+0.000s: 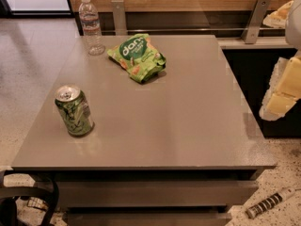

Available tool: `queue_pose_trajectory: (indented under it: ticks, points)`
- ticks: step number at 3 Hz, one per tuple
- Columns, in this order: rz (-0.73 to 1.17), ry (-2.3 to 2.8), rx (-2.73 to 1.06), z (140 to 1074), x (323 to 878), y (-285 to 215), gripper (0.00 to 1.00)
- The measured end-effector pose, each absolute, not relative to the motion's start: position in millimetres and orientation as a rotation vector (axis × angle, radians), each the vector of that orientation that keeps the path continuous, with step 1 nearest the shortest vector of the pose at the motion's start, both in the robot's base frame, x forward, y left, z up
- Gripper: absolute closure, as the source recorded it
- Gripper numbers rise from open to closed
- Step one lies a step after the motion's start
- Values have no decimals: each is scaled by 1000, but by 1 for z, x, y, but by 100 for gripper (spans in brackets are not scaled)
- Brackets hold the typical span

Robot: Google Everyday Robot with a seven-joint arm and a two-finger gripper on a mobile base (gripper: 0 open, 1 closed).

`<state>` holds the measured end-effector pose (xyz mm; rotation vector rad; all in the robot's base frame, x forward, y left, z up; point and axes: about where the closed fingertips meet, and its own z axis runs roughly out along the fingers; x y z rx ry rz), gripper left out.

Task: Knock green can over

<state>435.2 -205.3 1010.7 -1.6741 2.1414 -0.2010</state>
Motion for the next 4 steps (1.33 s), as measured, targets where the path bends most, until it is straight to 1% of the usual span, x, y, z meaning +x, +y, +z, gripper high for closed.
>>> queue_pose_trajectory:
  ticks: [1, 2, 3, 4]
  points:
    - [-201, 2141, -1674, 1011, 435, -205, 0]
    - [-182, 2119, -1648, 1016, 439, -193, 0]
    - [-69, 2040, -1593, 1023, 452, -158, 0]
    - [175, 1904, -1496, 1015, 469, -100, 0]
